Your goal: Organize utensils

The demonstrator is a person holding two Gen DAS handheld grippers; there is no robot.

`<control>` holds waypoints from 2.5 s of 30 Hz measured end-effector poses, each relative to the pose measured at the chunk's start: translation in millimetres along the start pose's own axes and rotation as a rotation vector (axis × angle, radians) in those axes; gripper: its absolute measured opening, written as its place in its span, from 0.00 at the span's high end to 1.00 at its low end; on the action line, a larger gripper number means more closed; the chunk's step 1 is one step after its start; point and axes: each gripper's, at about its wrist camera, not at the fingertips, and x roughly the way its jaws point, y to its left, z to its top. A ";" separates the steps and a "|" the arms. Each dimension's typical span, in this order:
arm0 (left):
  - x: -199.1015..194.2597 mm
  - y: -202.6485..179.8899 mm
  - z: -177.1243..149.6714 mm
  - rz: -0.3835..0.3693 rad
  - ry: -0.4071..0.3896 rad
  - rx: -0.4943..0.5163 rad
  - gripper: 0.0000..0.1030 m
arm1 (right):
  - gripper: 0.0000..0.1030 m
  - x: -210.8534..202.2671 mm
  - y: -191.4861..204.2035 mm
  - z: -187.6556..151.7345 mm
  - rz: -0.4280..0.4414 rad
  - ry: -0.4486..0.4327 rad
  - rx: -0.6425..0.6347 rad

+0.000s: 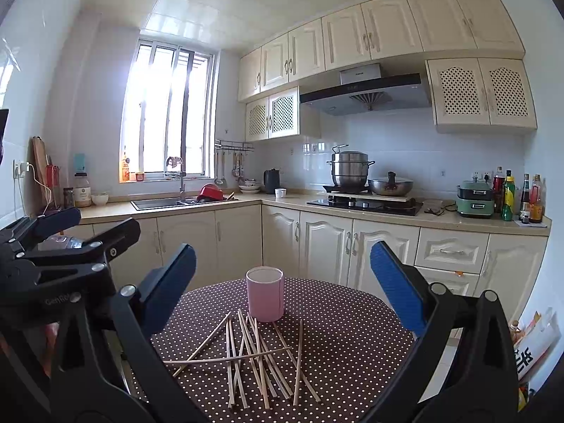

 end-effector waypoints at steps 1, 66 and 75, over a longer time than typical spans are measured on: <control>-0.1 0.1 -0.1 0.000 -0.001 0.000 0.07 | 0.06 0.3 0.4 -0.1 0.001 0.000 0.000; 278.7 48.4 -144.1 -0.109 0.769 -0.055 0.10 | 0.06 210.1 -69.4 -124.7 0.014 0.565 0.087; 325.6 32.5 -174.6 -0.130 0.902 0.003 0.49 | 0.35 268.3 -82.8 -147.9 0.144 0.762 0.132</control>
